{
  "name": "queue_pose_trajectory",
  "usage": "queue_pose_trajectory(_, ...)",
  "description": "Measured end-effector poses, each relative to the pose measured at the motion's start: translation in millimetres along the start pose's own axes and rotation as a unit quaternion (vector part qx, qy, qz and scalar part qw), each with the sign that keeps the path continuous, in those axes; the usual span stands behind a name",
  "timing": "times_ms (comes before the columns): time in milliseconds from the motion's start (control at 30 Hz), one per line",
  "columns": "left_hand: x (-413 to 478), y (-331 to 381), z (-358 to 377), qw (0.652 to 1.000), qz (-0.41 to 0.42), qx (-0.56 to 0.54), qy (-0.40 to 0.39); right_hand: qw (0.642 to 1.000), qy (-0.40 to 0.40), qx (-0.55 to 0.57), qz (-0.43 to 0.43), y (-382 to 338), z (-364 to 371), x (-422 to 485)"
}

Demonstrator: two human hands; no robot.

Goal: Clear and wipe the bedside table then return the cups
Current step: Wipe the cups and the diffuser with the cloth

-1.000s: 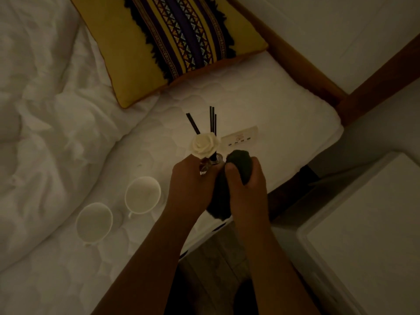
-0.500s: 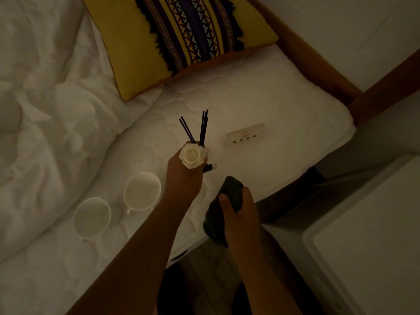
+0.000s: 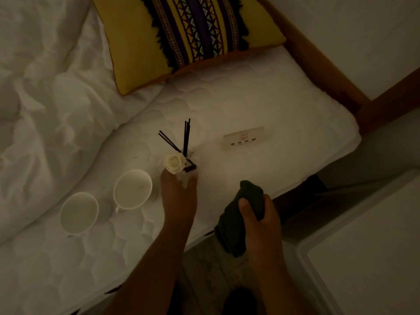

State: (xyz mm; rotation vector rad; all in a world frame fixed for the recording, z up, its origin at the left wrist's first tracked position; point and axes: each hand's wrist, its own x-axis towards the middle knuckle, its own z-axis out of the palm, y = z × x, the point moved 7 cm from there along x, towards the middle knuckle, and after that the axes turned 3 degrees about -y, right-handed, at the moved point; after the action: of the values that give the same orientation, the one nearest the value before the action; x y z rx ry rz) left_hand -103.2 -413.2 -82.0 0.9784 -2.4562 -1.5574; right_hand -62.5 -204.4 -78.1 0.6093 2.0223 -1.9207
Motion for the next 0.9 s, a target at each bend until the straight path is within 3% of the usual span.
queue_pose_trajectory(100, -38, -6, 13, 0.999, -0.030, 0.007, 0.025, 1.000, 0.001, 0.003, -0.001, 0, -18, 5)
queue_pose_trajectory(333, -1, 53, 91, 0.995, 0.048, -0.048, -0.078, 0.999, 0.023, 0.036, -0.008, -3, -63, 15)
queue_pose_trajectory(467, 43, 68, 113, 0.989, 0.100, 0.063, -0.085, 0.998, 0.010, 0.047, -0.032, -13, -74, 19)
queue_pose_trajectory(567, 45, 63, 115, 0.984, 0.125, 0.085, -0.099, 0.998, 0.003, 0.039, -0.056, -27, -73, 22)
queue_pose_trajectory(767, 7, 53, 96, 0.983, 0.062, 0.004, -0.174, 0.990, 0.011, -0.071, -0.124, -76, -56, 32)
queue_pose_trajectory(900, -22, 77, 81, 0.963, 0.047, -0.059, -0.257, 0.930, 0.035, -0.241, -0.276, -121, -26, 32)
